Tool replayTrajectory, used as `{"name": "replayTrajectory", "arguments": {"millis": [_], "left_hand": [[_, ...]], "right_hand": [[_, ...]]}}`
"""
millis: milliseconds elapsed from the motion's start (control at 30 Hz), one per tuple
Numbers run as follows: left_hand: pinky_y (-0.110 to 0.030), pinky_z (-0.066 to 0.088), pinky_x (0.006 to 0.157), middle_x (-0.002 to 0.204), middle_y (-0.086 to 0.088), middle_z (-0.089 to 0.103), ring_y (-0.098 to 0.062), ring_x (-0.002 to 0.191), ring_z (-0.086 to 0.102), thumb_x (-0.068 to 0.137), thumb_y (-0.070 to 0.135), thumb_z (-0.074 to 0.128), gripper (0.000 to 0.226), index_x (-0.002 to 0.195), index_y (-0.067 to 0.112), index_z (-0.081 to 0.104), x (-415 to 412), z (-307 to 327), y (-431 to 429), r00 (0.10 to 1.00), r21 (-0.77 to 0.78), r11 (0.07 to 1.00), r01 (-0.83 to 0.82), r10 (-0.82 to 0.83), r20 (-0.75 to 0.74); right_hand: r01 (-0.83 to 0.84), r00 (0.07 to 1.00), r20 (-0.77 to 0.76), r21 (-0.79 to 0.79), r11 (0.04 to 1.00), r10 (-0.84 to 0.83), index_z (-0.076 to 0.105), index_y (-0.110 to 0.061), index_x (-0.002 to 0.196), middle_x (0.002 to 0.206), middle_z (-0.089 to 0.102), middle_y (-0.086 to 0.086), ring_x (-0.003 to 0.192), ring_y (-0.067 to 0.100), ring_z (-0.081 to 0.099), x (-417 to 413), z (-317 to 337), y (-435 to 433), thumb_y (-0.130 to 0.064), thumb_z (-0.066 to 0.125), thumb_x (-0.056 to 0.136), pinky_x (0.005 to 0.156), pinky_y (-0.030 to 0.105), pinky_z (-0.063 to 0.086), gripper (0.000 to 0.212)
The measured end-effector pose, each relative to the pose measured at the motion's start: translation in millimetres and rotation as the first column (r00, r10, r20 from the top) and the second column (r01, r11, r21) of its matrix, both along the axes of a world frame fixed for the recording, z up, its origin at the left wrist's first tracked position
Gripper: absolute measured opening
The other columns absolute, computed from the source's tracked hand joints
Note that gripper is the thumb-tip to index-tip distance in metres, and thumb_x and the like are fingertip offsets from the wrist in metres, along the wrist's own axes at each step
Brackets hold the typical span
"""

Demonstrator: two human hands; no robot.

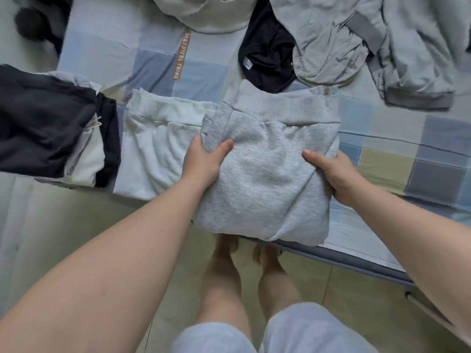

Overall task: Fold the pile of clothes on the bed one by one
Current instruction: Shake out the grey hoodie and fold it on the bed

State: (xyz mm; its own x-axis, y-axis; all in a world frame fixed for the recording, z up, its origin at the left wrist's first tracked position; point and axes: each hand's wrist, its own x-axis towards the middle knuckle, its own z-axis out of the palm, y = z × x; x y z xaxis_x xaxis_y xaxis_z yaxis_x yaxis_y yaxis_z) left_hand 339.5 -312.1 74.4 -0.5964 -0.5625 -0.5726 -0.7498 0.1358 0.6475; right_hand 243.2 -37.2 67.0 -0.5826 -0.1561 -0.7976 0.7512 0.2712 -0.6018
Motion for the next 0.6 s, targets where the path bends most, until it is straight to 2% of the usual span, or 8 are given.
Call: {"name": "replayTrajectory", "arguments": {"millis": [67, 167, 267, 333, 400, 467, 533, 600], "left_hand": [[-0.027, 0.046, 0.079, 0.099, 0.017, 0.064, -0.01, 0.093, 0.062, 0.079, 0.058, 0.076, 0.049, 0.109, 0.024, 0.057, 14, 26, -22, 0.999, -0.043, 0.999, -0.03, 0.03, -0.015], [-0.03, 0.046, 0.075, 0.103, 0.015, 0.064, -0.013, 0.095, 0.062, 0.08, 0.063, 0.072, 0.051, 0.111, 0.027, 0.055, 30, 54, -66, 0.996, -0.092, 0.992, -0.084, 0.084, -0.005], [-0.035, 0.046, 0.08, 0.109, 0.007, 0.064, -0.022, 0.1, 0.061, 0.082, 0.064, 0.069, 0.052, 0.114, 0.026, 0.053, 37, 64, -116, 0.993, -0.224, 0.968, -0.112, 0.119, 0.02], [-0.04, 0.046, 0.089, 0.122, -0.002, 0.062, -0.03, 0.113, 0.058, 0.087, 0.059, 0.066, 0.056, 0.126, 0.023, 0.048, 36, 55, -147, 0.985, -0.324, 0.94, -0.108, 0.145, 0.093], [-0.045, 0.04, 0.104, 0.15, -0.007, 0.044, -0.033, 0.136, 0.042, 0.093, 0.05, 0.063, 0.072, 0.151, 0.025, 0.029, 36, 39, -166, 0.955, -0.369, 0.93, 0.002, 0.108, 0.276], [-0.046, 0.027, 0.118, 0.166, -0.005, 0.016, -0.031, 0.15, 0.02, 0.096, 0.048, 0.057, 0.081, 0.16, 0.03, 0.011, 39, 18, -167, 0.899, -0.293, 0.937, 0.187, -0.043, 0.437], [-0.048, 0.015, 0.122, 0.169, -0.001, 0.0, -0.03, 0.154, 0.005, 0.098, 0.053, 0.051, 0.077, 0.16, 0.035, 0.01, 47, -3, -160, 0.849, -0.176, 0.926, 0.334, -0.215, 0.482], [-0.049, 0.007, 0.123, 0.17, 0.0, -0.005, -0.029, 0.155, -0.003, 0.098, 0.059, 0.045, 0.073, 0.159, 0.039, 0.011, 60, -22, -155, 0.826, -0.144, 0.901, 0.409, -0.298, 0.478]], "right_hand": [[-0.034, 0.999, -0.006, -0.029, 0.999, 0.034, 0.066, -0.024, 0.123, 0.11, 0.076, -0.007, 0.101, 0.015, 0.073, 5, 19, -26, -0.044, 0.092, 0.063, 0.086, 0.035, 0.056, 0.068], [-0.096, 0.995, -0.016, -0.089, 0.991, 0.095, 0.066, -0.023, 0.124, 0.112, 0.076, -0.006, 0.101, 0.015, 0.073, 7, 36, -81, -0.042, 0.09, 0.067, 0.087, 0.036, 0.056, 0.065], [-0.14, 0.99, -0.027, -0.134, 0.981, 0.138, 0.066, -0.025, 0.122, 0.111, 0.076, -0.005, 0.1, 0.015, 0.073, 7, 35, -145, -0.041, 0.09, 0.068, 0.086, 0.036, 0.056, 0.061], [-0.159, 0.987, -0.03, -0.125, 0.979, 0.156, 0.067, -0.023, 0.119, 0.11, 0.077, -0.004, 0.099, 0.017, 0.074, 7, 19, -189, -0.037, 0.088, 0.075, 0.087, 0.038, 0.057, 0.051], [-0.19, 0.982, 0.01, -0.084, 0.978, 0.191, 0.065, -0.02, 0.119, 0.113, 0.076, 0.0, 0.099, 0.022, 0.073, 9, -5, -231, -0.034, 0.082, 0.083, 0.088, 0.042, 0.058, 0.042], [-0.293, 0.953, 0.073, -0.033, 0.955, 0.295, 0.06, -0.022, 0.122, 0.123, 0.07, 0.004, 0.103, 0.024, 0.068, 14, -29, -266, -0.035, 0.076, 0.088, 0.084, 0.04, 0.055, 0.04], [-0.382, 0.92, 0.105, 0.027, 0.924, 0.378, 0.05, -0.025, 0.132, 0.129, 0.062, 0.001, 0.109, 0.026, 0.062, 19, -50, -291, -0.042, 0.074, 0.087, 0.084, 0.041, 0.052, 0.055], [-0.365, 0.931, 0.084, 0.149, 0.919, 0.356, 0.041, -0.026, 0.139, 0.131, 0.057, -0.001, 0.114, 0.027, 0.058, 18, -65, -302, -0.049, 0.078, 0.078, 0.092, 0.045, 0.052, 0.074]]}}
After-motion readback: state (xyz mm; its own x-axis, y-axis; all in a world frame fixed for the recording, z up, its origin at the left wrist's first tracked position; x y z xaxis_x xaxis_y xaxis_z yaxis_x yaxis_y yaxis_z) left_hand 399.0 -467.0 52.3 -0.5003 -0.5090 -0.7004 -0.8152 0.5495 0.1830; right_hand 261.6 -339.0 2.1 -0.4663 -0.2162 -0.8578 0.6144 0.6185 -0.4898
